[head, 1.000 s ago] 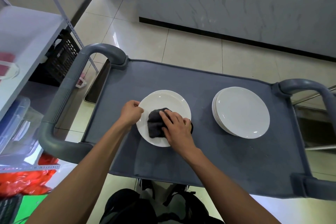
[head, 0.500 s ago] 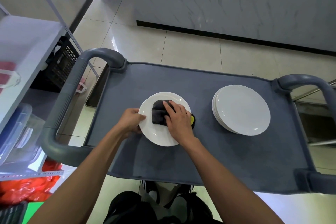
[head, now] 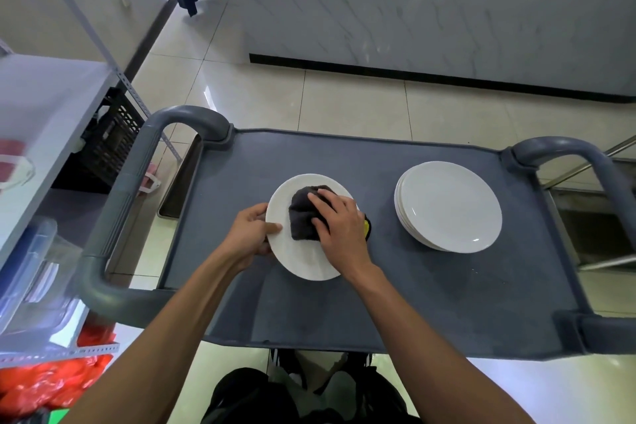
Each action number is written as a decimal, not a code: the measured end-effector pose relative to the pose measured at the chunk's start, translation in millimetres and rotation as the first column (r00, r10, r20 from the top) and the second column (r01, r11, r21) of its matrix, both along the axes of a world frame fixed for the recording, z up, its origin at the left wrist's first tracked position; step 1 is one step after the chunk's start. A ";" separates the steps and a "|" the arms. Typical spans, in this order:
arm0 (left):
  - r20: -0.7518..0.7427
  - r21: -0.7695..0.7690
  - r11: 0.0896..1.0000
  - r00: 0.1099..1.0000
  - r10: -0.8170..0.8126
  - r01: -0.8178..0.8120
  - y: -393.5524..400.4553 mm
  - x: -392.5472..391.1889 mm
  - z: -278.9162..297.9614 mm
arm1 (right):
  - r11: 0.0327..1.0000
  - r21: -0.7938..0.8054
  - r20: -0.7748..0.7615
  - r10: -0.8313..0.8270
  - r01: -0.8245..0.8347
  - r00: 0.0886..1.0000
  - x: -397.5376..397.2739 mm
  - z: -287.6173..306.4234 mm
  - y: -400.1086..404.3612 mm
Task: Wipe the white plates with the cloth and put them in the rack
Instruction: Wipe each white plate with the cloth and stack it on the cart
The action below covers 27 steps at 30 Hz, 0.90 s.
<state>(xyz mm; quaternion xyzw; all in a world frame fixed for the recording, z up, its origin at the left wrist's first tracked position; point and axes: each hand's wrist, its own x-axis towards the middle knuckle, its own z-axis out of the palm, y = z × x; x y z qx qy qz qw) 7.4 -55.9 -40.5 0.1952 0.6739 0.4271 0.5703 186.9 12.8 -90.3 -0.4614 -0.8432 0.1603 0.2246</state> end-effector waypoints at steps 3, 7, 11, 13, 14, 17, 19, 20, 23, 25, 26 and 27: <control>-0.004 0.075 0.996 0.999 -0.046 0.046 4.9 6.5 16.8 | 0.997 0.080 -0.057 0.004 0.001 0.998 -2.3 14.5 8.1; -0.048 0.156 0.982 0.993 -0.104 0.110 17.2 15.5 40.7 | 0.986 0.166 -0.104 0.031 -0.014 0.994 -5.9 43.0 23.9; -0.045 0.216 0.971 0.994 -0.100 0.107 30.4 23.8 63.2 | 0.968 0.252 -0.146 0.042 -0.004 0.988 -6.2 76.2 42.3; -0.038 0.245 0.964 0.994 -0.101 0.107 36.0 28.2 73.6 | 0.952 0.307 -0.152 0.041 0.008 0.987 -4.5 90.9 50.5; -0.037 0.259 0.960 0.994 -0.099 0.105 38.8 31.1 78.9 | 0.943 0.334 -0.152 0.039 0.014 0.988 -2.9 96.5 55.0; -0.039 0.306 0.949 0.997 -0.070 0.079 48.5 44.9 93.6 | 0.919 0.390 -0.161 0.010 0.054 0.987 5.3 110.3 70.6; -0.018 0.338 0.940 0.999 -0.032 0.036 54.9 57.7 102.1 | 0.892 0.448 -0.099 -0.022 0.064 0.995 12.4 118.3 79.1; 0.002 0.349 0.937 1.000 -0.012 0.011 58.1 65.0 105.8 | 0.876 0.479 -0.049 -0.036 0.055 0.998 16.8 121.8 80.7; 0.071 0.368 0.928 0.997 0.042 -0.066 65.1 83.4 113.1 | 0.853 0.522 0.015 -0.018 0.007 1.000 34.4 129.6 77.5; 0.086 0.382 0.920 0.995 0.053 -0.082 69.2 92.7 116.0 | 0.853 0.522 0.000 0.007 -0.005 1.000 50.8 129.5 75.3; 0.080 0.390 0.917 0.995 0.052 -0.079 71.1 97.3 117.6 | 0.853 0.521 -0.013 0.014 -0.005 1.000 58.8 128.9 76.6; 0.069 0.397 0.915 0.997 0.046 -0.070 72.9 102.3 119.2 | 0.851 0.525 -0.026 0.015 0.001 1.000 65.7 128.5 79.2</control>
